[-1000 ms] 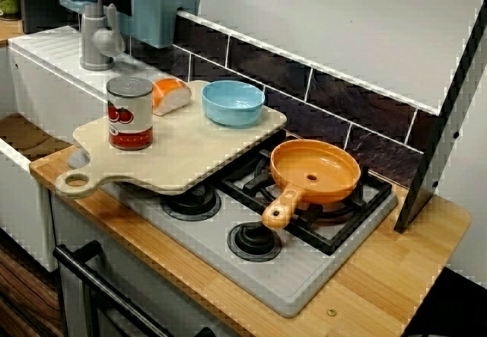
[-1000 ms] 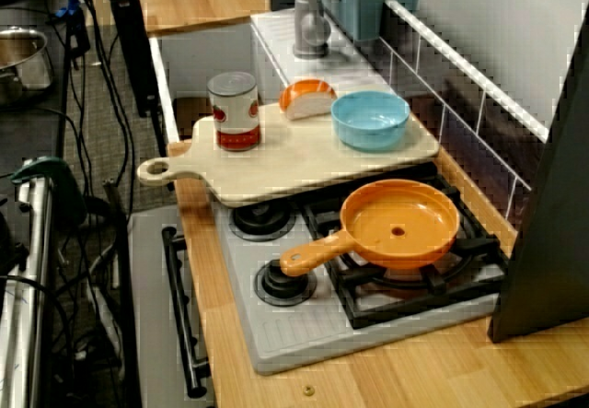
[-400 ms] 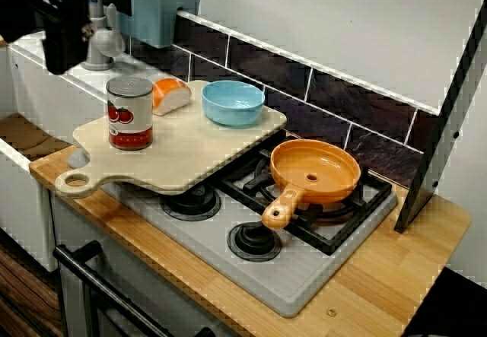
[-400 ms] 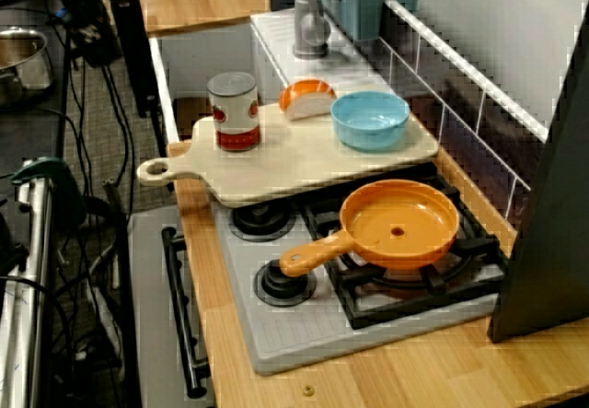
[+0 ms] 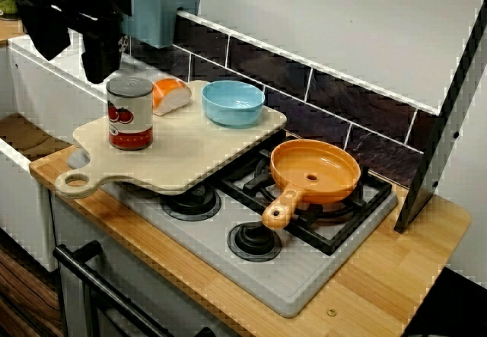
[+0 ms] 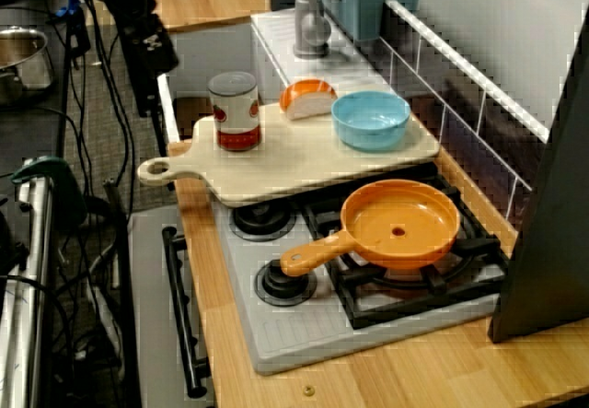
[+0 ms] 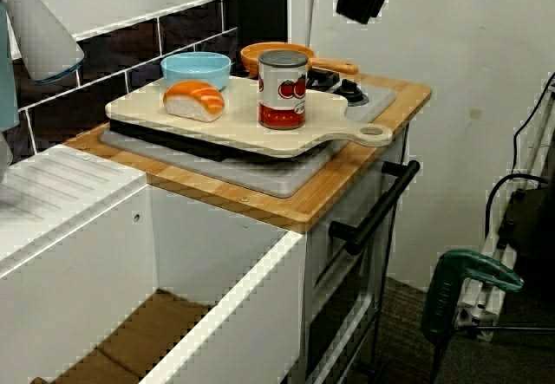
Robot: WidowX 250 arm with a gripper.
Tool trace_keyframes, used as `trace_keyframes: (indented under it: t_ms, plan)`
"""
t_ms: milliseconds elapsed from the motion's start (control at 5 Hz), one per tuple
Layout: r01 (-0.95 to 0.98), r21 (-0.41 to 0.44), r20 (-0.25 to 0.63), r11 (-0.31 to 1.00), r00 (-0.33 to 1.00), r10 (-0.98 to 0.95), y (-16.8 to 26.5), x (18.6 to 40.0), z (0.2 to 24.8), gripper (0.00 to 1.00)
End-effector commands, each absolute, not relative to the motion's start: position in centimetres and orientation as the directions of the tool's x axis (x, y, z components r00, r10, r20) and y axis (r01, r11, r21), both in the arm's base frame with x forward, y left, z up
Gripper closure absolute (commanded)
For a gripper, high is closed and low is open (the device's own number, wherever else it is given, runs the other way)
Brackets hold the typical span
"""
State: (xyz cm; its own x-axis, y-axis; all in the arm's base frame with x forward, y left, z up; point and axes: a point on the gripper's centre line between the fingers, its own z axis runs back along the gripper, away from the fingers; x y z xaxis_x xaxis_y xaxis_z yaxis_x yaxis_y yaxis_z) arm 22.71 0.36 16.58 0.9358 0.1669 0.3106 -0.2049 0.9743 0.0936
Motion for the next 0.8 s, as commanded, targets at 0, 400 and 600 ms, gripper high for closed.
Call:
trace_keyframes:
  t_ms: [0,400,600]
  plan:
    - [-0.148,-0.069,0.258,0.987,0.953,0.161,0.3,25.9,17.3,0.0]
    - [-0.114,-0.185,0.18,0.976,0.972,0.148,-2.4,25.3,18.8,0.0]
    - [-0.104,-0.182,0.193,0.978,0.971,0.139,-4.2,24.0,19.2,0.0]
